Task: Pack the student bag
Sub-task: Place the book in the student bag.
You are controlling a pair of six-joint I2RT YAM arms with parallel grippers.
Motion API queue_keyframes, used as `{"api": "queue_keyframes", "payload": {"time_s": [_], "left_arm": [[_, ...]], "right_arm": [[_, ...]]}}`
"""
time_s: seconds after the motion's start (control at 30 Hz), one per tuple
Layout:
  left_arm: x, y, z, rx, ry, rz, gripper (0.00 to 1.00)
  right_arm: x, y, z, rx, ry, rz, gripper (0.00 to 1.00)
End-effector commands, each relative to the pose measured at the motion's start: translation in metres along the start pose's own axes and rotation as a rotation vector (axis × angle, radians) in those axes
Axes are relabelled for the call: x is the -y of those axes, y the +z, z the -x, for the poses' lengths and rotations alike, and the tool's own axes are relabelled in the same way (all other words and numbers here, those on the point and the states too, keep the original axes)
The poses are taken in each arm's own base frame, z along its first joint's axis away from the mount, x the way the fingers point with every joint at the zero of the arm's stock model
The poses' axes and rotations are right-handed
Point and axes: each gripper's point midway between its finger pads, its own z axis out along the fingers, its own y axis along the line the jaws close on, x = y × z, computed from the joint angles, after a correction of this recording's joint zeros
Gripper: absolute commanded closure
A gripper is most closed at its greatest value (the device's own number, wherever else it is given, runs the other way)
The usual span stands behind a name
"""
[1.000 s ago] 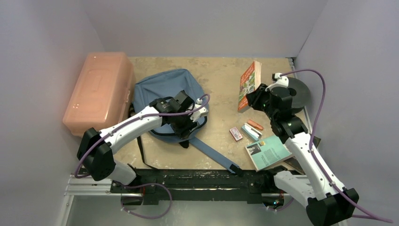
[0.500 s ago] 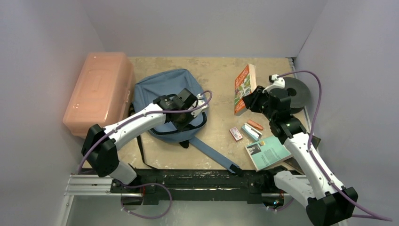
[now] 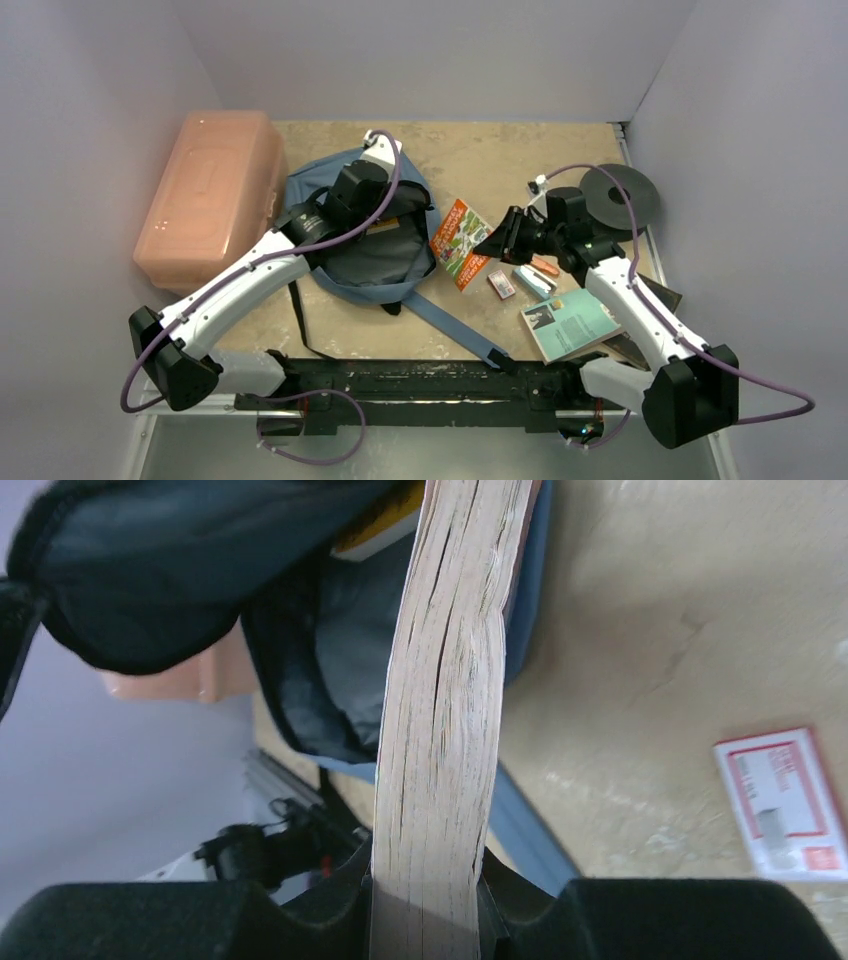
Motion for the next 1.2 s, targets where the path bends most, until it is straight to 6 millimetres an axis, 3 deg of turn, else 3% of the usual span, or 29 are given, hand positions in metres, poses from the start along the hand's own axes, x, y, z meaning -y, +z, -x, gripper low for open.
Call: {"api": "queue_keyframes", "payload": {"time_s": [0.0,0.27,0.37,0.47,0.63,0.8,0.87,0.97,1.07,1.17], "left_arm": [[-0.019,-0.009,0.064,0.216,-0.189,0.086,1.00],[-0.010,-0.028,0.102,0.350,-0.195,-0.002,1.00],[0.000,-0.035,0.108,0.368,-0.190,-0.062,1.00],[0.013,-0.043,0.109,0.375,-0.190,-0.142,1.00],[0.030,-0.054,0.104,0.362,-0.211,-0.261,1.00],[0.030,-0.062,0.101,0.355,-0.182,-0.288,1.00],[0.028,-0.061,0.098,0.350,-0.152,-0.279,1.00],[0.028,-0.060,0.093,0.344,-0.103,-0.275,1.00],[0.028,-0.063,0.094,0.354,-0.069,-0.288,1.00],[0.026,-0.064,0.097,0.370,-0.033,-0.284,1.00]], "right_arm": [[-0.057,-0.025,-0.024,-0.133,0.104,0.277,1.00],[-0.088,-0.042,-0.047,-0.290,0.309,0.490,1.00],[-0.087,-0.035,-0.048,-0.332,0.375,0.482,1.00],[-0.097,-0.023,-0.036,-0.302,0.424,0.516,1.00],[-0.124,0.018,0.002,-0.199,0.519,0.582,1.00],[-0.152,0.072,0.025,-0.114,0.614,0.670,1.00],[-0.152,0.094,0.040,-0.030,0.580,0.692,1.00],[-0.150,0.110,0.066,0.133,0.508,0.769,1.00],[-0.135,0.152,0.067,0.168,0.463,0.691,1.00],[-0.123,0.180,0.067,0.276,0.417,0.670,1.00]]}}
